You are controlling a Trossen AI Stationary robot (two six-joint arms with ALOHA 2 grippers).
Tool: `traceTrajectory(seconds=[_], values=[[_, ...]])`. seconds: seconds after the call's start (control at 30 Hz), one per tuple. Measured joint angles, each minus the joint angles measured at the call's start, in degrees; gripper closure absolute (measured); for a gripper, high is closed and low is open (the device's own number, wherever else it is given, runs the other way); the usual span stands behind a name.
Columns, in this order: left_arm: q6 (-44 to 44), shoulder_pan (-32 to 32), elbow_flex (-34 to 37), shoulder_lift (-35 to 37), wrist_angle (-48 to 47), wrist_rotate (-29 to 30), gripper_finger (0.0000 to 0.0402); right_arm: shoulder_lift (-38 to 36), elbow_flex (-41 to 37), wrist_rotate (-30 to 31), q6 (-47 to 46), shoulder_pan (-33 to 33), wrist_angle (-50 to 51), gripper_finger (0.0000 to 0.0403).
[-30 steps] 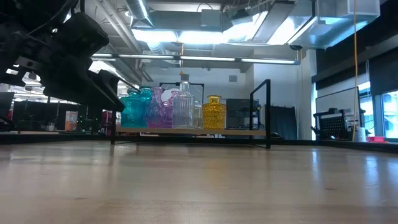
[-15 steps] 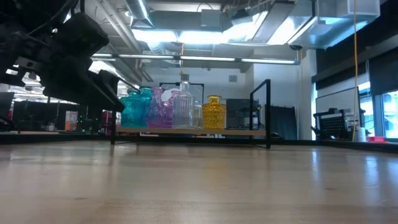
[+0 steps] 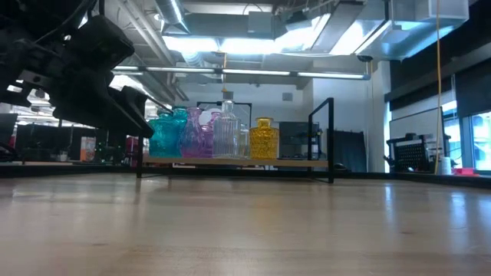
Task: Sort vases onto shelf
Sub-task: Put the yellow vase on the shelf aligned with the other yellow vases
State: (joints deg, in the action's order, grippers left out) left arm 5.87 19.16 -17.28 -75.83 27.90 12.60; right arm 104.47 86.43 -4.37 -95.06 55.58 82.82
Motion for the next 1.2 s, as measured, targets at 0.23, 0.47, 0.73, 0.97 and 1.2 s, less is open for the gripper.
traceTrajectory(seconds=[0.23,0.47,0.73,0.97,1.2], values=[[0.0,0.0,0.0,0.0,0.0,0.0,0.0282,0.0,0.6,10.9,17.6,-7.8,-0.5,0.0401],[0.0,0.0,0.0,0.0,0.0,0.0,0.0282,0.0,0.6,19.0,36.8,-17.8,-1.8,0.0401],[-0.2,0.0,0.0,0.0,0.0,0.0,0.0282,0.0,0.6,23.3,56.7,-28.7,-9.0,0.0401],[-0.1,0.0,0.0,0.0,0.0,0.0,0.0282,0.0,1.0,24.9,70.7,-37.0,-14.3,0.0401],[0.1,0.0,0.0,0.0,0.0,0.1,0.0282,-0.1,7.0,25.0,79.6,-44.8,-14.0,0.0401]])
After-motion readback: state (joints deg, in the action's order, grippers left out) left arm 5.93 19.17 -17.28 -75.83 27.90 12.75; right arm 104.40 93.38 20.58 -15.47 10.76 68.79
